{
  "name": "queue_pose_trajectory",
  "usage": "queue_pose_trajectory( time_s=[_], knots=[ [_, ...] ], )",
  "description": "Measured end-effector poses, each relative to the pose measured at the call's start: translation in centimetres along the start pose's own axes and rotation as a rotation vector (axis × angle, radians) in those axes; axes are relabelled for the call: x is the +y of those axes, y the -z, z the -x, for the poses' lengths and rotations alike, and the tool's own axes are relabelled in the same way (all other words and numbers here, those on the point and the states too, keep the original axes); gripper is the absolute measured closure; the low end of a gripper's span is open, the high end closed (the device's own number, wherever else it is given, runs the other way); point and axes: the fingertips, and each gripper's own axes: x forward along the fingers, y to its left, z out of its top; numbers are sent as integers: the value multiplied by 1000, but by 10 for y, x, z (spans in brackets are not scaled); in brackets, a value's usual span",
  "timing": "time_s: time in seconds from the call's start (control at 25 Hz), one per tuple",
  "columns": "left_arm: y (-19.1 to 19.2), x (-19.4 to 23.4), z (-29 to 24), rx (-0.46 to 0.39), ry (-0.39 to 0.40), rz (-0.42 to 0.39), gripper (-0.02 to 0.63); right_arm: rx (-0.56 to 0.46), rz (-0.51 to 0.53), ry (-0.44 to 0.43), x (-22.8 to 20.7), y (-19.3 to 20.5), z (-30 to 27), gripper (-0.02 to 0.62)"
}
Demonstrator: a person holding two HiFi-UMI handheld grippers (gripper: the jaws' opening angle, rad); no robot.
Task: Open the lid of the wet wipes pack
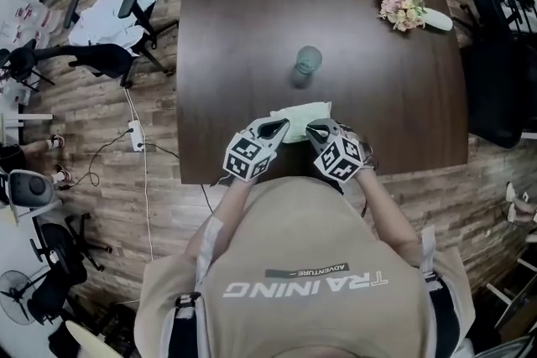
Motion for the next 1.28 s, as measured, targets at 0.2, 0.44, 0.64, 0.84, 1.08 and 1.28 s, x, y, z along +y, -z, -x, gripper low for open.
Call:
queue_pose_trajectory(
  time_s=[0.2, 0.44, 0.64, 0.84, 1.08, 1.28],
  knots=[
    [22, 19, -3, 57, -59, 12, 597, 21, 48, -41, -1, 9, -16, 580],
    [47, 24, -8, 107, -54, 5, 597, 52, 66, -62, 5, 19, -28, 580],
    [61, 19, -16, 133, -23, -10, 597, 84, 57, -51, 9, 23, -30, 580],
    [81, 25, -27, 167, -9, -16, 597, 112, 55, -39, 17, 29, -24, 580],
    [84, 26, -33, 171, 22, -3, 597, 132, 36, -14, 19, 34, -15, 580],
    [86, 24, -37, 206, 45, -71, 597, 151, 58, -4, 19, 35, -15, 578]
  ],
)
